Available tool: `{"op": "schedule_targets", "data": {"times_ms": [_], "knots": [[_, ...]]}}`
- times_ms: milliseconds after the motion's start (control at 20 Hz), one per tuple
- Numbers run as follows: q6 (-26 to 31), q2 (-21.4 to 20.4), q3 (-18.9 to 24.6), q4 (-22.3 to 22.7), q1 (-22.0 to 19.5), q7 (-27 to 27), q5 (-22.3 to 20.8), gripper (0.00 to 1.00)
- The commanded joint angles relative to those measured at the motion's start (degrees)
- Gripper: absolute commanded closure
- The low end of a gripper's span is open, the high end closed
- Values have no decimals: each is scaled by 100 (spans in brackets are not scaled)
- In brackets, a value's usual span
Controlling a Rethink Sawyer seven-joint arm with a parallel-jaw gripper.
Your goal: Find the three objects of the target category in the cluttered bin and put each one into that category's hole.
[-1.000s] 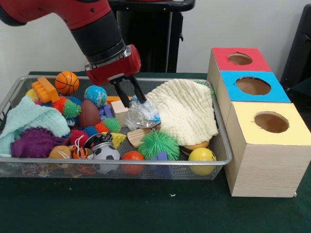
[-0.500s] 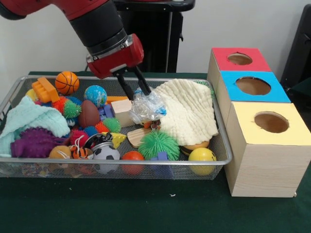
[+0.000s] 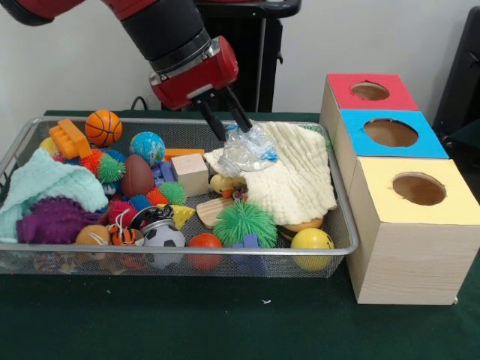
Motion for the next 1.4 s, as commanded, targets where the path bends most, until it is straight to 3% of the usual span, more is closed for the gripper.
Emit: {"op": "schedule_targets", "data": {"times_ms": [50, 550, 900, 1400], "knots": [[229, -4, 200, 390, 74, 210, 201, 100], [-546, -184, -141, 543, 809, 960, 115, 100], [-934, -458, -354, 704, 1298, 1418, 326, 100], [-1121, -624, -696, 667, 1902, 1317, 623, 100]]}}
